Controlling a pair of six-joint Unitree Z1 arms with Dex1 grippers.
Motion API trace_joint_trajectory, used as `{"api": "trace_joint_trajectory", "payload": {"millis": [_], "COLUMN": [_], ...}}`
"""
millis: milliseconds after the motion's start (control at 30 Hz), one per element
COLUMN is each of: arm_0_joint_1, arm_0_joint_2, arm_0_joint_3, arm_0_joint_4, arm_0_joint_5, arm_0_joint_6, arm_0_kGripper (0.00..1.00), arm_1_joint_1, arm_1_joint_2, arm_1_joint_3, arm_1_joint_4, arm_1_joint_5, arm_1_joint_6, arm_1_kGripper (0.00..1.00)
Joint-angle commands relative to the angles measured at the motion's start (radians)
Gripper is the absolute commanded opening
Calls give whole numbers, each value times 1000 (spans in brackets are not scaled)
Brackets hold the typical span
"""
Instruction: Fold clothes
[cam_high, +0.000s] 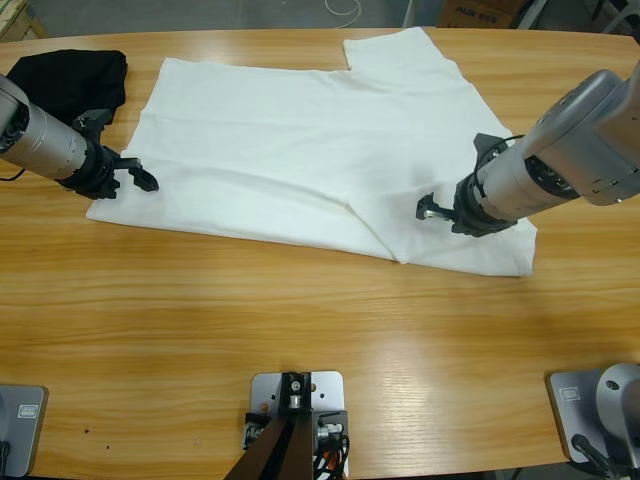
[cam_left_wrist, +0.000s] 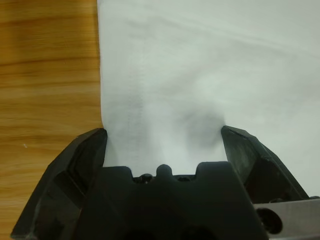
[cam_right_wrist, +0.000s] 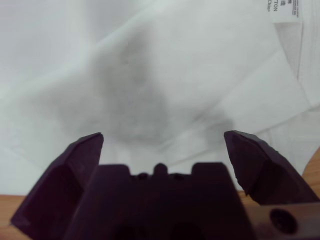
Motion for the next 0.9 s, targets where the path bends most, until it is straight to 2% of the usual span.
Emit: {"api": "trace_joint_trajectory", "payload": {"millis": [33,167,367,500,633,767,900], "arm_0_joint_1": [-6,-12,-88,-165,-181,-181,-181], "arm_0_joint_2": [24,-22,-53,-64,-106,-206,-265], "arm_0_joint_3": [61,147,194,221,243,230,150], "arm_0_joint_4": [86,99,104,105,114,178,337], "arm_0_joint_5": [-15,-41,-71,-71,-71,-63,-60], "arm_0_joint_6": [-9,-62,-137,-185,-218,-223,-221], "arm_0_kGripper": [876,873,872,872,872,876,876], "arm_1_joint_1": [12,43,66,95,140,181,194], "arm_1_joint_2": [25,45,32,13,-12,-55,-94], "arm_1_joint_3": [51,75,111,179,254,331,336], "arm_1_joint_4": [-17,-17,-21,-76,-110,-99,-33], "arm_1_joint_5": [43,46,54,69,86,137,199], "arm_1_joint_6": [34,57,76,117,190,257,265], "arm_1_kGripper": [982,982,982,982,982,982,982]}}
